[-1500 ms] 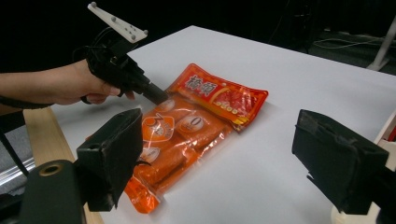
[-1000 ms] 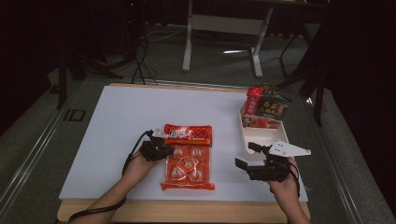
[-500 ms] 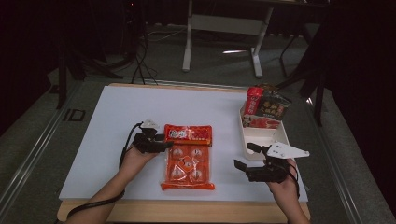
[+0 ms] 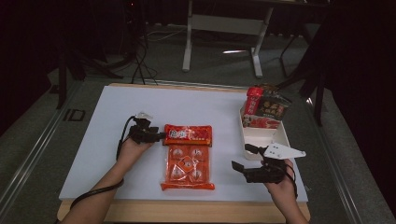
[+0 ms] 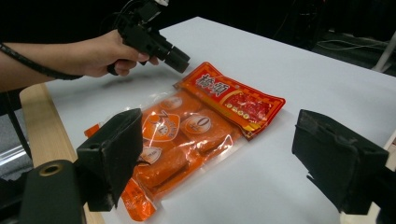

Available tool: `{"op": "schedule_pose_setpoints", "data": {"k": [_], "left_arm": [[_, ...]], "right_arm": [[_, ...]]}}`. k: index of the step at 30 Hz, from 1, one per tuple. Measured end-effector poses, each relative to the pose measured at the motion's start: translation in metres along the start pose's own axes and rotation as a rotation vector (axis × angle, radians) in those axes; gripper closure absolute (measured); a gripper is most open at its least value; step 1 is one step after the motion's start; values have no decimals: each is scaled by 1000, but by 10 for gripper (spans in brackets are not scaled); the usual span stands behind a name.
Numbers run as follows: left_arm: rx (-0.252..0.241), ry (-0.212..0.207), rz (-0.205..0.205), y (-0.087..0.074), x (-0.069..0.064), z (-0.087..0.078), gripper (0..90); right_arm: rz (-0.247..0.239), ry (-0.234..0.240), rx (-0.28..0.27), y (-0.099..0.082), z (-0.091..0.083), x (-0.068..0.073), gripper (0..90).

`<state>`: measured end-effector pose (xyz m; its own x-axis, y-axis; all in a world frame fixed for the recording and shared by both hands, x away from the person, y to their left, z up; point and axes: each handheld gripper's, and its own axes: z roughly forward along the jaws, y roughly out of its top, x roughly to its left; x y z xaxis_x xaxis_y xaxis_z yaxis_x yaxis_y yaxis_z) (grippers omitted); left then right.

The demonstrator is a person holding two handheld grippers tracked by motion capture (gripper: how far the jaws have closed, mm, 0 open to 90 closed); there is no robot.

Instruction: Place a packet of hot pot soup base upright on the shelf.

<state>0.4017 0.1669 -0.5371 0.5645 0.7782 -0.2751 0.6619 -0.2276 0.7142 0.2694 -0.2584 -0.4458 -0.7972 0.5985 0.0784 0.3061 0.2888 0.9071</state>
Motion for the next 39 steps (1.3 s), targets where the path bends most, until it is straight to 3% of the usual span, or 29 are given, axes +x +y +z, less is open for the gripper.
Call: {"op": "schedule_pose_setpoints", "data": {"k": [9,12,19,21,27,31,35,39], "left_arm": [[45,-14,-13,-1,3,18,506],[44,-40,-21,1,2,20,536],[73,-88,14,4,-8,26,589],[74,-77,27,5,-11,28,593],[83,-126,-2,4,-13,32,680],[91,-129,5,6,-17,34,682],[92,-127,-1,6,-22,36,779],[97,-88,53,8,-28,35,885]], "right_arm": [[-4,14,6,-1,2,2,161],[-3,15,10,-2,3,1,162],[2,17,5,-2,2,1,161],[2,17,5,-2,2,1,161],[5,20,2,-2,2,0,161],[8,20,3,-2,2,-1,162],[7,19,3,-2,2,-1,161],[17,13,-3,-3,2,-2,167]]}}
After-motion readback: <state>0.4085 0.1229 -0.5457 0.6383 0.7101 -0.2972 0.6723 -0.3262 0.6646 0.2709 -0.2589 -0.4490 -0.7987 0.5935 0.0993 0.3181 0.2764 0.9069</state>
